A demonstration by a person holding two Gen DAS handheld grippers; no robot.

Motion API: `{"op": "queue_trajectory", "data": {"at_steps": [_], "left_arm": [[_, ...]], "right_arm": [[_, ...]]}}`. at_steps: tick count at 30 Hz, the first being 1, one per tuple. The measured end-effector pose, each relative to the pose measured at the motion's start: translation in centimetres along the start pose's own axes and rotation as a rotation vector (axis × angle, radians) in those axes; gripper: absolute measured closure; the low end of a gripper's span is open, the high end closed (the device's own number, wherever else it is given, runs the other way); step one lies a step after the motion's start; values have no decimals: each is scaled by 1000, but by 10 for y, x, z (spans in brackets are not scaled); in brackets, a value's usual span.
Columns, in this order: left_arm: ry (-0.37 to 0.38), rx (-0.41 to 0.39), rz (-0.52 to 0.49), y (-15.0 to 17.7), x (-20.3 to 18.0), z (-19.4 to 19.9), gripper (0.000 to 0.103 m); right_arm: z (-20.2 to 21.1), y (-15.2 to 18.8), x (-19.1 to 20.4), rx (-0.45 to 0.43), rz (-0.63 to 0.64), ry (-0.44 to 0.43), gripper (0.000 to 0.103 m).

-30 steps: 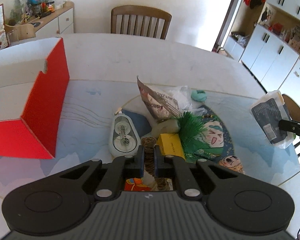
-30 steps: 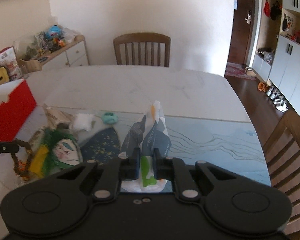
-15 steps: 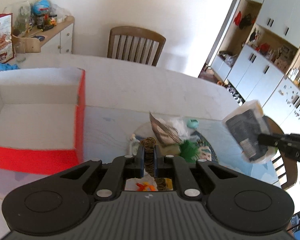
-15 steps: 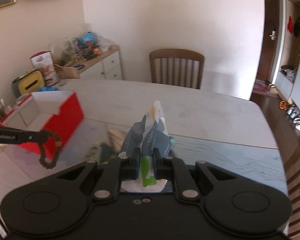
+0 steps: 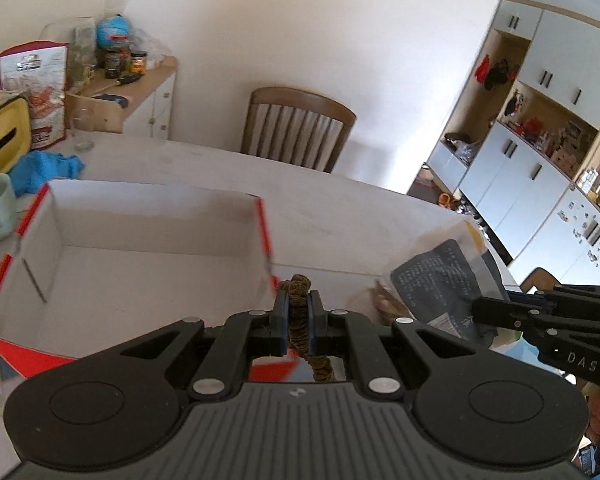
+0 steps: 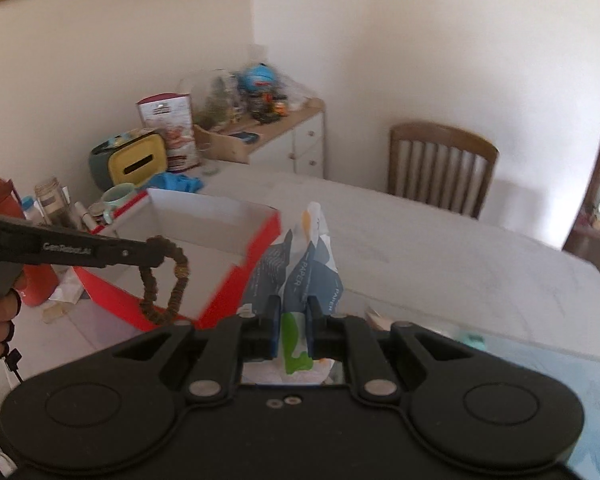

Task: Organize objects
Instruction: 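Carry the bead bracelet with the left tool while the right tool carries the bag to the box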

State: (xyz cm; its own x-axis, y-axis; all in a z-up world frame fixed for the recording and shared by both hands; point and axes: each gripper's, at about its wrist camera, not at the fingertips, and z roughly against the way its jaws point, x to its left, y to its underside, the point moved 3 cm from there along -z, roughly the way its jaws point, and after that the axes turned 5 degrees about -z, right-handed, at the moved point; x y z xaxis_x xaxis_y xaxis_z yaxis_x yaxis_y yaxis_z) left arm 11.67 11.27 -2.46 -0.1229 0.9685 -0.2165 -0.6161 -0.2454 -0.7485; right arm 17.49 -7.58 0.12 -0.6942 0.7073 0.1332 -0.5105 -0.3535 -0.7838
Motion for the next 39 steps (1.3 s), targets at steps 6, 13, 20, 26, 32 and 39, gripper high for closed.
{"op": "queue_trajectory", "data": {"at_steps": [6, 13, 20, 26, 32, 39], "left_arm": [[-28, 4, -5, -6, 39, 1, 94], [-83, 3, -12, -15, 82, -5, 94], [-126, 61, -30, -17, 119, -35, 94], [-119, 116, -53, -16, 136, -65, 94], [-122, 208, -59, -9, 148, -96, 94], [-124, 328, -71, 0, 153, -119, 94]], "right_arm": [[-33, -12, 44, 22, 44, -19, 92], [-82, -26, 83, 73, 70, -34, 92], [-132, -29, 109, 135, 86, -29, 92], [-168, -20, 120, 210, 97, -28, 92], [-194, -9, 123, 271, 107, -7, 92], [-211, 1, 128, 339, 121, 3, 92]]}}
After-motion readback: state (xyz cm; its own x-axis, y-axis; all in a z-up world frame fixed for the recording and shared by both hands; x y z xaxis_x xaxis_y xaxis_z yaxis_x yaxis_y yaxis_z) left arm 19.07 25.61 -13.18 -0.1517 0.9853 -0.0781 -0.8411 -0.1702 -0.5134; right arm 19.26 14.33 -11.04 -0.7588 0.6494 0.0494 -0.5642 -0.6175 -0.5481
